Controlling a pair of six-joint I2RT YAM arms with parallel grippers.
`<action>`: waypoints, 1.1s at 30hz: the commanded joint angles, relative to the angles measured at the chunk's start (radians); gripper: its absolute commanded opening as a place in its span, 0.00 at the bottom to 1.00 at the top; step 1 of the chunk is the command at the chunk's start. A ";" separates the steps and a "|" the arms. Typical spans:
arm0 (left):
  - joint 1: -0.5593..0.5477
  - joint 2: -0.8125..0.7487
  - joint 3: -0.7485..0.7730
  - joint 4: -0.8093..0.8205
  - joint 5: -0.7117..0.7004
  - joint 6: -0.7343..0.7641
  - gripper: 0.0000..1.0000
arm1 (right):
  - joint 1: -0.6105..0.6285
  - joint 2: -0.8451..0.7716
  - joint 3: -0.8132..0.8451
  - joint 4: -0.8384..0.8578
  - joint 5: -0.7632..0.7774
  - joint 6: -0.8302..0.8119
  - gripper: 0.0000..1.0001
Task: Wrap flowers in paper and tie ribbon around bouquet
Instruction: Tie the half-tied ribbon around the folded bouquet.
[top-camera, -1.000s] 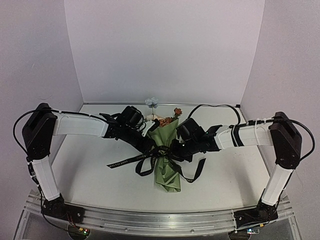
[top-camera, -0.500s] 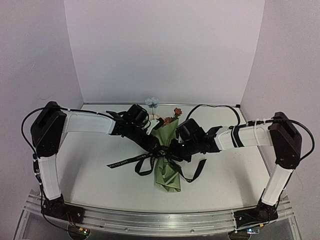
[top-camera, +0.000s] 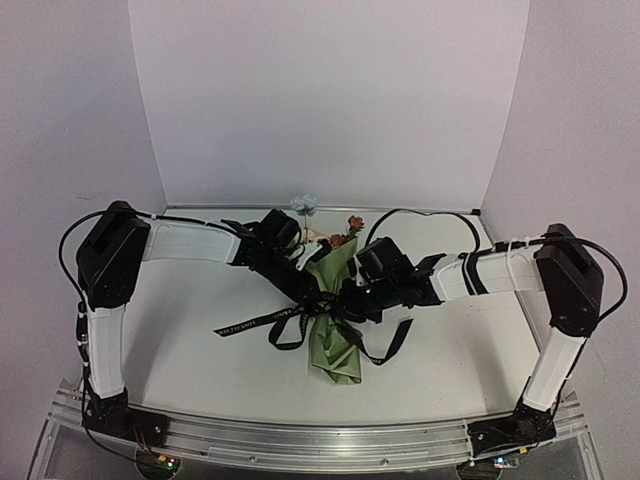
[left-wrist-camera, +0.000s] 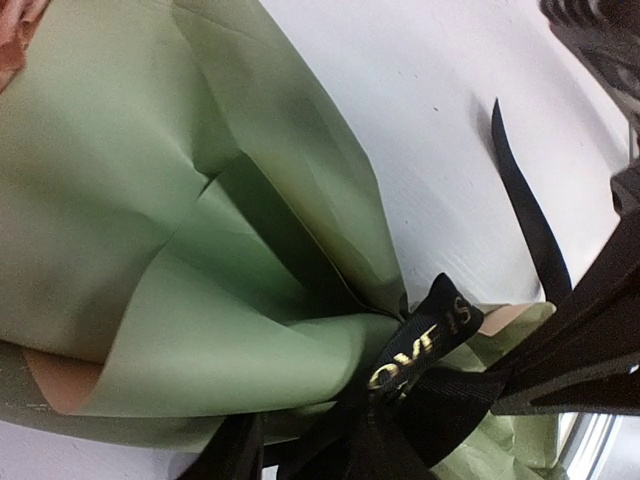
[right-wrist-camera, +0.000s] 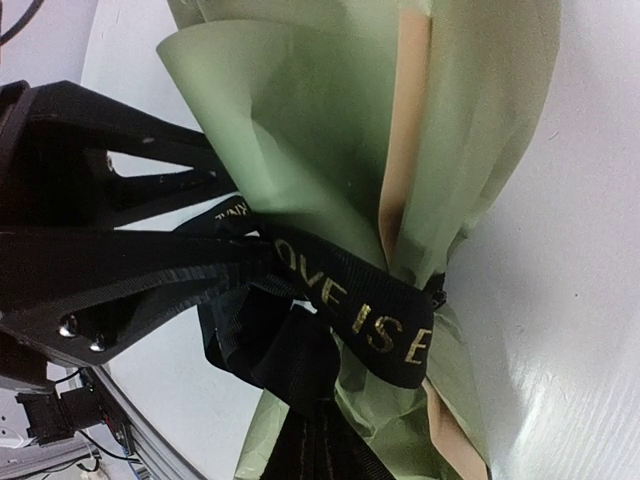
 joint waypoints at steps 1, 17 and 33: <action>0.002 0.017 0.060 -0.036 0.077 0.031 0.23 | -0.014 0.018 -0.004 0.045 -0.024 -0.035 0.00; 0.003 -0.075 -0.003 0.000 0.158 0.008 0.00 | -0.034 0.046 0.004 0.121 -0.030 -0.052 0.00; 0.003 -0.132 -0.030 0.005 0.187 -0.038 0.00 | -0.048 0.086 -0.050 0.324 -0.021 -0.044 0.00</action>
